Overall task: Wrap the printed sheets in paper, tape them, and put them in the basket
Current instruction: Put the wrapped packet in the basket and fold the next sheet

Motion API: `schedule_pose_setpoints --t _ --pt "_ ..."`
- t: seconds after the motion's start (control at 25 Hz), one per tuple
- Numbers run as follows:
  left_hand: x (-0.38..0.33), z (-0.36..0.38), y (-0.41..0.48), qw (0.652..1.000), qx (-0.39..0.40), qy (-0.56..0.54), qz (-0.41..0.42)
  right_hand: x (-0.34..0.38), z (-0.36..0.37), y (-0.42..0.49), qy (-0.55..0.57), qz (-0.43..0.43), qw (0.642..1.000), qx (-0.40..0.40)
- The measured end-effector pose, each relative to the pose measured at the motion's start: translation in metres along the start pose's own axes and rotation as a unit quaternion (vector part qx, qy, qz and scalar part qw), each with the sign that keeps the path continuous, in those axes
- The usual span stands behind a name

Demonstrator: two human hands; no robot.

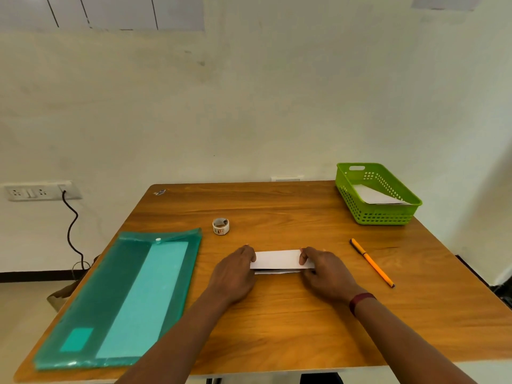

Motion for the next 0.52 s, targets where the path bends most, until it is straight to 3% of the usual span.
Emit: schedule_pose_setpoints --t 0.12,0.24,0.36,0.52 --pt "0.000 0.010 -0.006 0.998 0.056 0.032 0.014 -0.003 0.009 -0.005 -0.018 -0.001 1.000 0.021" --pt "-0.001 0.017 -0.009 0.992 0.100 0.075 0.033 -0.003 0.018 -0.006 -0.105 -0.016 0.993 0.057" --pt "-0.005 0.024 -0.007 0.990 0.093 0.100 0.036 0.004 0.028 -0.006 -0.164 -0.017 0.984 0.065" --pt "-0.016 0.028 -0.003 0.994 0.035 0.097 0.035 0.023 0.040 -0.003 -0.146 -0.010 0.988 0.049"
Point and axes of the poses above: each hand's wrist, its own y-axis towards the middle knuckle, its own z-axis out of the palm, x = y × z, the point moved 1 cm from there along y, towards the middle knuckle, and after that the axes turned 7 degrees about y, right-handed, at the moved point
